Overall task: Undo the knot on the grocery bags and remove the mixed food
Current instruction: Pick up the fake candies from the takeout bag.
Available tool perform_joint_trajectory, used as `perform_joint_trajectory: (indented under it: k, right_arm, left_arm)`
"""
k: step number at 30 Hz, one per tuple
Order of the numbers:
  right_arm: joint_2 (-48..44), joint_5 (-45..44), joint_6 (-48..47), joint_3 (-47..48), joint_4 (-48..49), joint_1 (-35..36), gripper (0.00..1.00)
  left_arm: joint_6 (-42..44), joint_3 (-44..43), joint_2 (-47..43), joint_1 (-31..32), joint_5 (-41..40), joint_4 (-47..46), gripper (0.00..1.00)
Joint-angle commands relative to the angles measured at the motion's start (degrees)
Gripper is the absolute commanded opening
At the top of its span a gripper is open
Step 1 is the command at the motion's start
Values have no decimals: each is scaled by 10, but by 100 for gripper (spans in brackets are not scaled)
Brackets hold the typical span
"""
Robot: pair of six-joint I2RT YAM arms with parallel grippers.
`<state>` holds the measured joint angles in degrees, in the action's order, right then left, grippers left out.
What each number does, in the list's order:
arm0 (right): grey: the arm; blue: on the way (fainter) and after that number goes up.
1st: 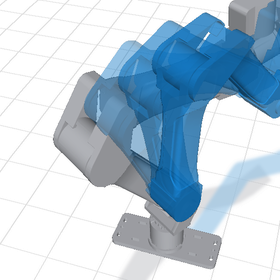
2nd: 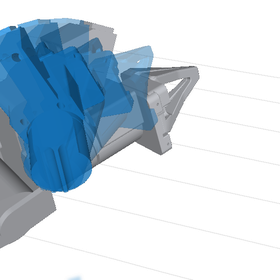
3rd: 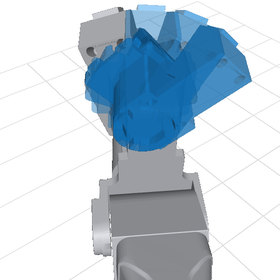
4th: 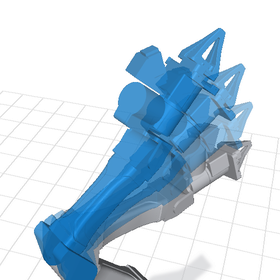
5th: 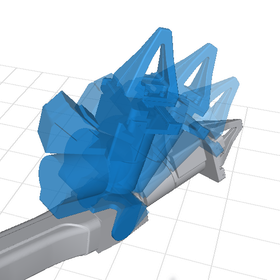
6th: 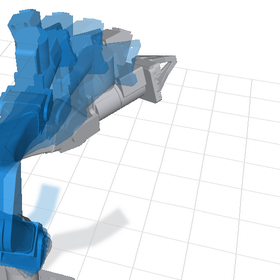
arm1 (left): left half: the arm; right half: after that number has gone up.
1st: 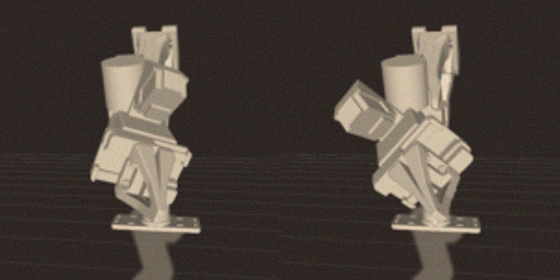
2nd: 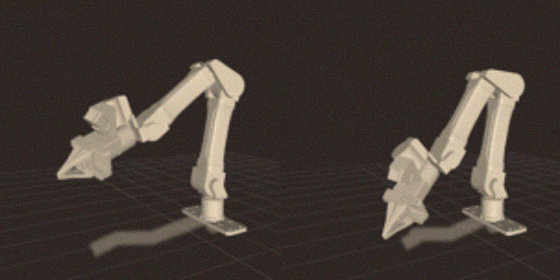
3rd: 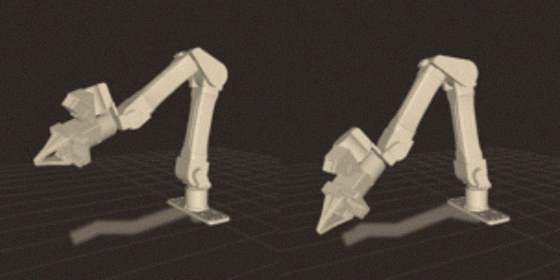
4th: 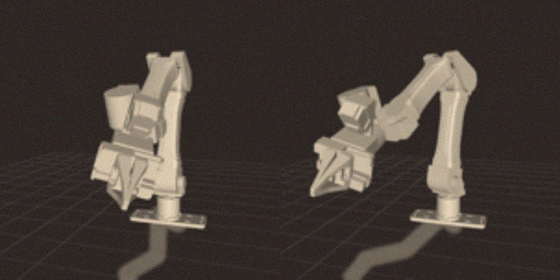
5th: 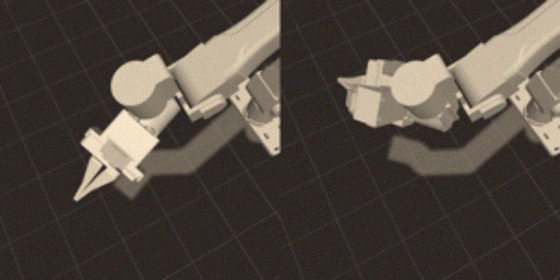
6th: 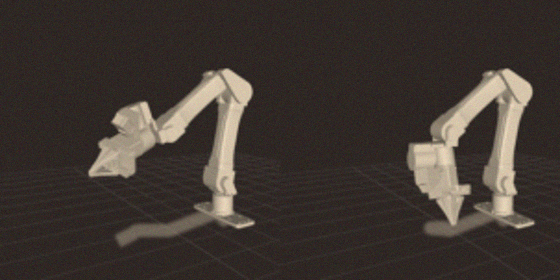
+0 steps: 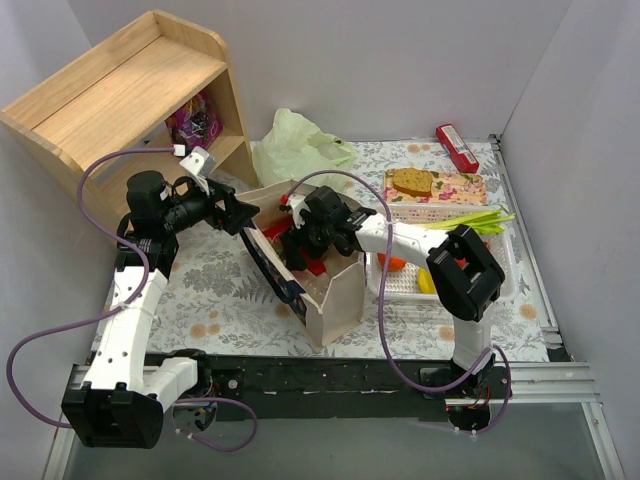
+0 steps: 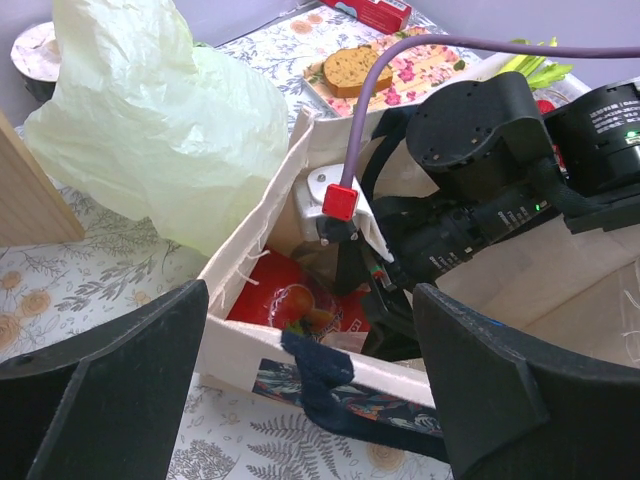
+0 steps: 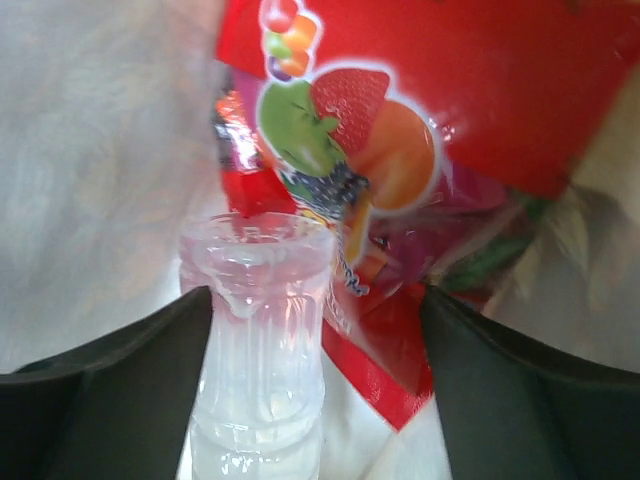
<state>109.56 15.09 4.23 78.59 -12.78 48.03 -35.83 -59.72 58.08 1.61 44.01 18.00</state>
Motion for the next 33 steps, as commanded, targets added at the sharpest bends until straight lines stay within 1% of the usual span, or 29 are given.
perform_joint_trajectory:
  k: [1, 3, 4, 6, 7, 8, 9, 13, 17, 24, 30, 32, 33]
  right_arm:
    - [67, 2, -92, -7, 8, -7, 70]
    - [59, 29, -108, 2, 8, -6, 58]
    - [55, 39, -130, 4, 10, -5, 43]
    - [36, 49, -146, 10, 13, -6, 29]
    - [28, 49, -157, 12, 14, -7, 13]
    - [20, 48, -158, 14, 16, -11, 4]
    - [1, 43, -157, 20, 17, -14, 1]
    - [-48, 55, -138, 43, 7, -35, 1]
    - [-105, 67, -145, 58, -2, -48, 1]
    - [-201, 94, -165, 45, -26, -48, 1]
    - [-240, 95, -202, 31, -50, -49, 1]
    - [-242, 92, -182, 28, -49, -48, 1]
    - [-236, 94, -168, 27, -47, -48, 16]
  left_arm:
    - [0, -14, -6, -3, 7, 11, 83]
    - [1, -13, -8, -3, 8, 12, 83]
    - [1, -12, -10, -3, 8, 12, 83]
    - [2, -12, -10, -3, 11, 12, 83]
    - [2, -12, -10, -3, 11, 12, 83]
    - [2, -11, -10, -3, 10, 12, 83]
    - [2, -9, -10, -3, 12, 11, 83]
    - [2, -7, -8, -3, 15, 5, 83]
    - [-1, -7, -3, -3, 21, 2, 83]
    - [-11, -11, 10, -3, 31, -4, 83]
    - [-15, -23, 19, -3, 41, -9, 83]
    - [-15, -25, 20, -3, 42, -6, 83]
    - [-15, -26, 21, -3, 41, -4, 83]
